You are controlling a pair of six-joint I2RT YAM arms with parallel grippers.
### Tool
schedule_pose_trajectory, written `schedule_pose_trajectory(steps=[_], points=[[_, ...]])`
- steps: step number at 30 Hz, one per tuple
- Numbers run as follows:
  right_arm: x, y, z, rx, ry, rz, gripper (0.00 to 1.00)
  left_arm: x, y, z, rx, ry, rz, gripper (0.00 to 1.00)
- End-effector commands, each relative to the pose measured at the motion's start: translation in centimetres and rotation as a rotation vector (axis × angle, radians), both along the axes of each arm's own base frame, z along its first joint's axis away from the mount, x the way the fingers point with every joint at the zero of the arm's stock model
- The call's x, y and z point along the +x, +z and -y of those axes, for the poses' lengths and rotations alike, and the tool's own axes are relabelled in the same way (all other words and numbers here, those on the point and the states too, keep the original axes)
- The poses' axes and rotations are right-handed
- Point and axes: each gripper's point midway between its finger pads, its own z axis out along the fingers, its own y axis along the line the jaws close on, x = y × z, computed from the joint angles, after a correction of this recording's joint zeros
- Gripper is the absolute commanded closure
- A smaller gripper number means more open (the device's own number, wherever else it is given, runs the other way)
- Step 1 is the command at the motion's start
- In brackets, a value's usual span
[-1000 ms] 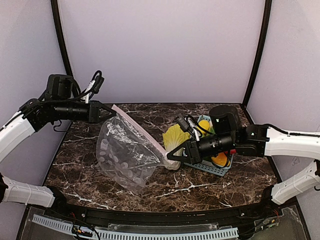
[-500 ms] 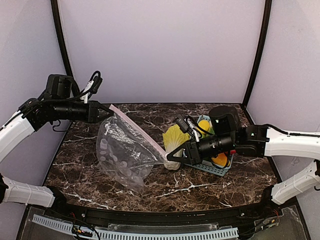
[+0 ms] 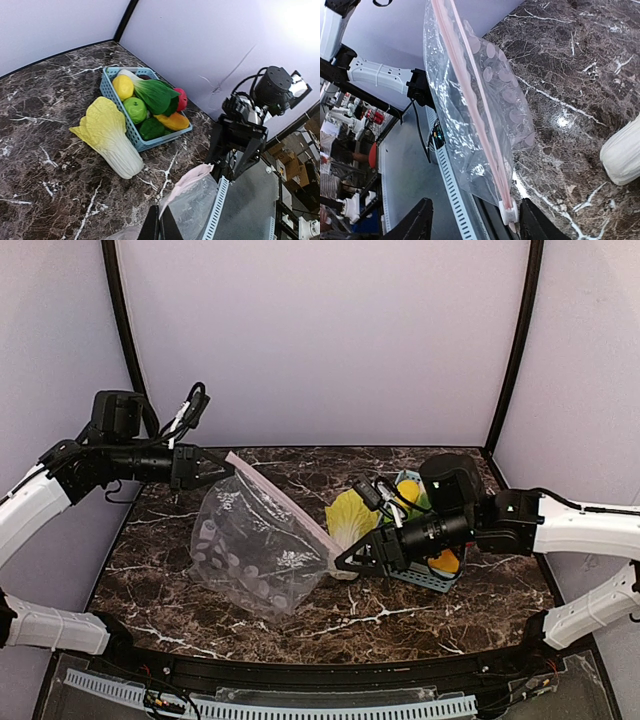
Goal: Place the food in the zip-top bag and seal the zipper
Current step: Unzip the zipper from the zipper food storage bag, then pass from the left arm to the right
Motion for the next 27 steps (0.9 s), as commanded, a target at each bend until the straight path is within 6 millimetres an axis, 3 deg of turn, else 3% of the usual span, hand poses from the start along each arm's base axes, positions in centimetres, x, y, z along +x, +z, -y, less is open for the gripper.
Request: schedule_pose_trajectory(steps=[1,9,14,19,27], points=[[0.7,2.4,0.7,0.016,-0.040,0.079,0.37,-3.7,1.0,1.2,-0.095,-0.210,0.001,0.99],[2.2,5.8,1.0,0.047,-0.091,0.177,0.23,-5.0,0.5,1.2,-0.120,-0.256,-0.035,0.99],[2.7,6.2,-0.1,0.082,-0.103,0.166,0.21,-4.9,2.4,1.4,-0.227,-0.230,-0.005,0.99],[2.9,5.8,-0.3,0.071,-0.102,0.172,0.21,-5.3,1.0,1.7,-0.249,-0.262,-0.055,0.99],[3.6,7.1,-0.5,0.095,-0.093,0.202,0.22,-6.4,0.0,1.7,-0.243,-0.311,-0.109,0.99]])
